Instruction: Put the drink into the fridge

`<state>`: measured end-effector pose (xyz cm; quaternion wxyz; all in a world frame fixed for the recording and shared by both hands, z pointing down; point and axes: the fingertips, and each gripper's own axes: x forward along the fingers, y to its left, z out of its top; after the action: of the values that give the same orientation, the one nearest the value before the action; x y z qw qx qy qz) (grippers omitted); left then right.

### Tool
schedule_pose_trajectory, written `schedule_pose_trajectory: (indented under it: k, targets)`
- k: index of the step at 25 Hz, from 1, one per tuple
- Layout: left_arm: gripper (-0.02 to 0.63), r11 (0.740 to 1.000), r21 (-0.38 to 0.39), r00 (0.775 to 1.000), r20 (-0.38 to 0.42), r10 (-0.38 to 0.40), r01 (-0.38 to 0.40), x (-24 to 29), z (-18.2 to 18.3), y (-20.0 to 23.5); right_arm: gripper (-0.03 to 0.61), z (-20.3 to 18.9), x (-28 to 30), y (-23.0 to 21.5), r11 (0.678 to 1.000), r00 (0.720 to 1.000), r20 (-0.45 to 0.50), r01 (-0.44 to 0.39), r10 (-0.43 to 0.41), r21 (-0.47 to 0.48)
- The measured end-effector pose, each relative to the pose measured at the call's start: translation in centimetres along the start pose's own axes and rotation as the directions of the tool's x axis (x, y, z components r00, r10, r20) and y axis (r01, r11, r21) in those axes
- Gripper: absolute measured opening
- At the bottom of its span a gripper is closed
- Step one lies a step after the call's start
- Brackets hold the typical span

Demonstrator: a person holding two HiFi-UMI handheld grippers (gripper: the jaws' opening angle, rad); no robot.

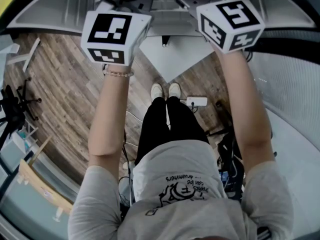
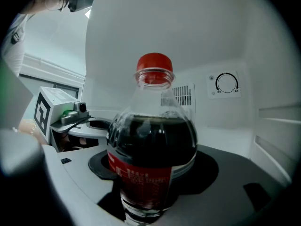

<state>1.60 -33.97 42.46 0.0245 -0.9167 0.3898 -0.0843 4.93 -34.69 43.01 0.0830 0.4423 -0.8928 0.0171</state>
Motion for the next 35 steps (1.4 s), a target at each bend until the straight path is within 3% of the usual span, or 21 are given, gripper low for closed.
schedule_pose_trajectory:
  k: [19, 26, 35]
  targets:
    - [0.005, 1.000, -0.026, 1.000, 0.013, -0.010, 0.010, -0.4, 0.1, 0.0, 0.364, 0.1, -0.3, -0.5, 0.998, 0.999, 0.025, 0.032, -0.033, 0.046]
    - [0.039, 0.999, -0.033, 1.000, 0.023, -0.005, 0.006, -0.8, 0.1, -0.7, 0.371, -0.3, -1.8, -0.5, 0.997, 0.998, 0.030, 0.058, -0.059, 0.045]
    - [0.078, 0.994, -0.113, 0.999, 0.045, 0.007, -0.002, -3.0, 0.2, -1.5, 0.371, -1.0, -4.3, -0.6, 0.992, 0.994, 0.020, 0.108, -0.109, 0.065]
